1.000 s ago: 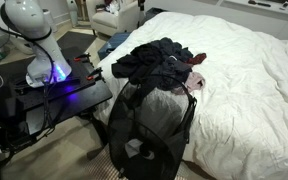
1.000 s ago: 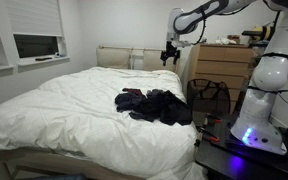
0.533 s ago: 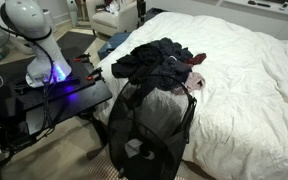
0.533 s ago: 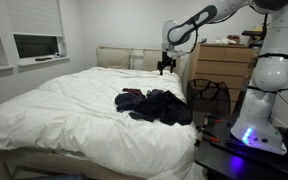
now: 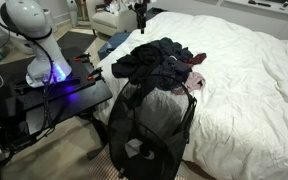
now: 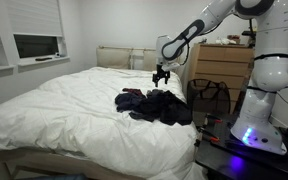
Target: Pick up the black cloth and put it in the laundry basket
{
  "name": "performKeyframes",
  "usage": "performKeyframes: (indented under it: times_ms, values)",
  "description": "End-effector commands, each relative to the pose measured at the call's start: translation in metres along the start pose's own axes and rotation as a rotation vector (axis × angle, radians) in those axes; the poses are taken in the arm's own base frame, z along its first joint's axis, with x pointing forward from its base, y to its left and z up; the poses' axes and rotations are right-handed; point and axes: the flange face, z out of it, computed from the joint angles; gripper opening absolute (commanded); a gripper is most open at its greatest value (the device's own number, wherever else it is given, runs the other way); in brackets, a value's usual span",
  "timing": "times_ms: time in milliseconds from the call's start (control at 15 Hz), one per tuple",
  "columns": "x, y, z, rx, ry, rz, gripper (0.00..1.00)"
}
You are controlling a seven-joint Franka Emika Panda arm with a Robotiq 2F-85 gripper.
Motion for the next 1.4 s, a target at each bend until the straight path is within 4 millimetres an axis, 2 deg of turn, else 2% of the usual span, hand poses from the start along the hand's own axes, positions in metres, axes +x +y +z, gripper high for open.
performKeyframes:
  times_ms: [0,533,800,1067,1133,1200,1333]
  values:
    - [0.015,-0.007,0.025,-0.02,0.04,0.001,1.0]
    - [0.029,-0.009,0.084,-0.015,0.11,0.018,1.0]
    - [0.03,-0.012,0.104,-0.022,0.161,-0.011,1.0]
    - [0.03,-0.016,0.115,-0.025,0.204,-0.029,1.0]
    - [0.031,-0.015,0.116,-0.027,0.213,-0.032,0.75]
    - [0.031,-0.015,0.116,-0.03,0.219,-0.03,0.74]
    - [0.032,-0.013,0.116,-0.032,0.225,-0.024,0.58]
